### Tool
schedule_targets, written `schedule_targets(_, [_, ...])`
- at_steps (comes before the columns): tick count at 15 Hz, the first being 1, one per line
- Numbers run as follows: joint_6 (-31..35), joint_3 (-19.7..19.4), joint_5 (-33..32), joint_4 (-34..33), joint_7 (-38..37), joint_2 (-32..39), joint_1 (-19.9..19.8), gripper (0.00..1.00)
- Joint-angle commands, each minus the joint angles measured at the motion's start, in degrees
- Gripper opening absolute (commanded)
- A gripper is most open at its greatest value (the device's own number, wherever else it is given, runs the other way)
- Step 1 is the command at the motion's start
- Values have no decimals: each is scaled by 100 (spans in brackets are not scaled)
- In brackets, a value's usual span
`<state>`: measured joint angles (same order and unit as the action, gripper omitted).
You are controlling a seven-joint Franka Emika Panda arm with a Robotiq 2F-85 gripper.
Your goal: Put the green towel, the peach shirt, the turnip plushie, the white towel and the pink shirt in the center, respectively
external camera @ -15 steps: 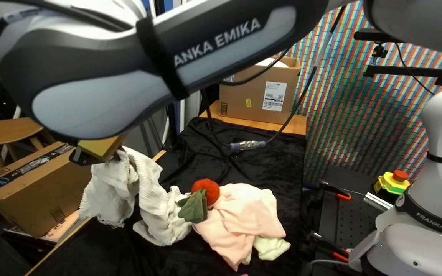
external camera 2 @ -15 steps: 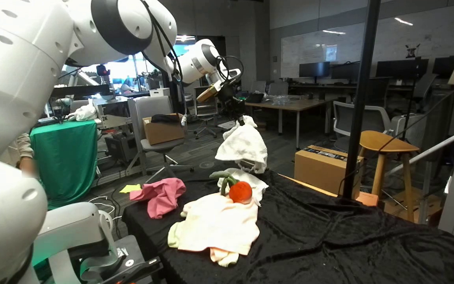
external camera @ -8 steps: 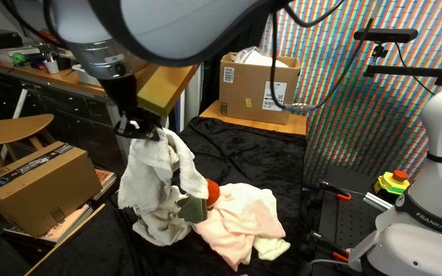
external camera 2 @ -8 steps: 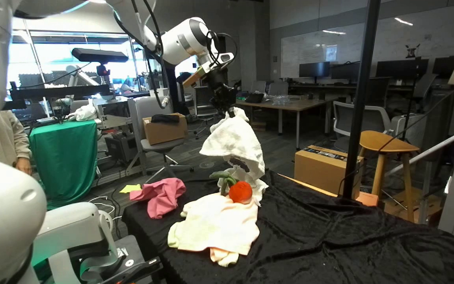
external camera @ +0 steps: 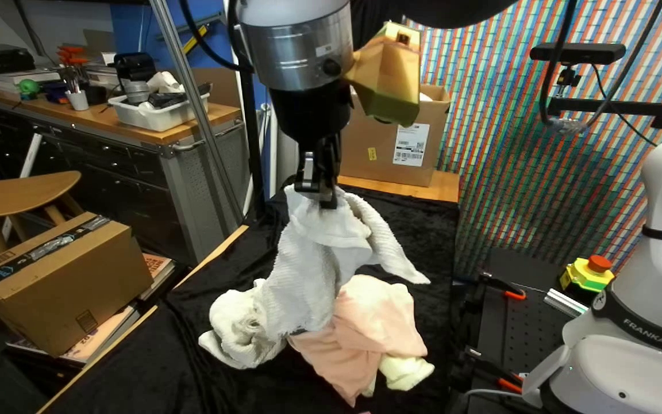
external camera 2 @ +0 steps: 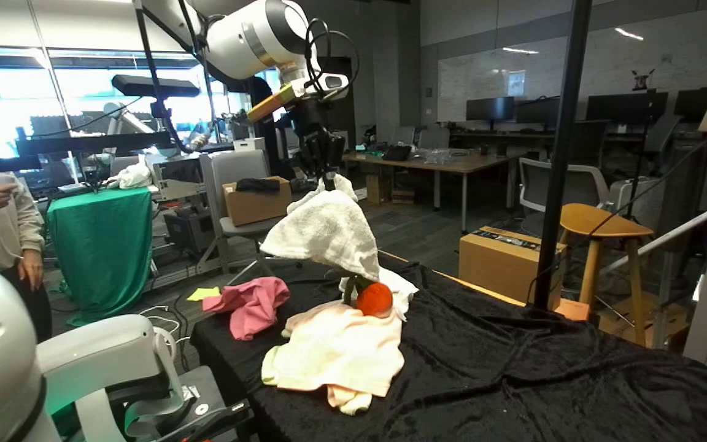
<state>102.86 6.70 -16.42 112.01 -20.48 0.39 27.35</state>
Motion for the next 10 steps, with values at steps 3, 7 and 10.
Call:
schedule_targets(3, [571, 265, 249, 494, -26, 48, -910, 12])
schedule_targets(7, [1174, 269, 608, 434, -2, 420, -1170, 12])
schedule_targets(10, [1573, 334, 1046, 433, 69, 576, -1182, 12])
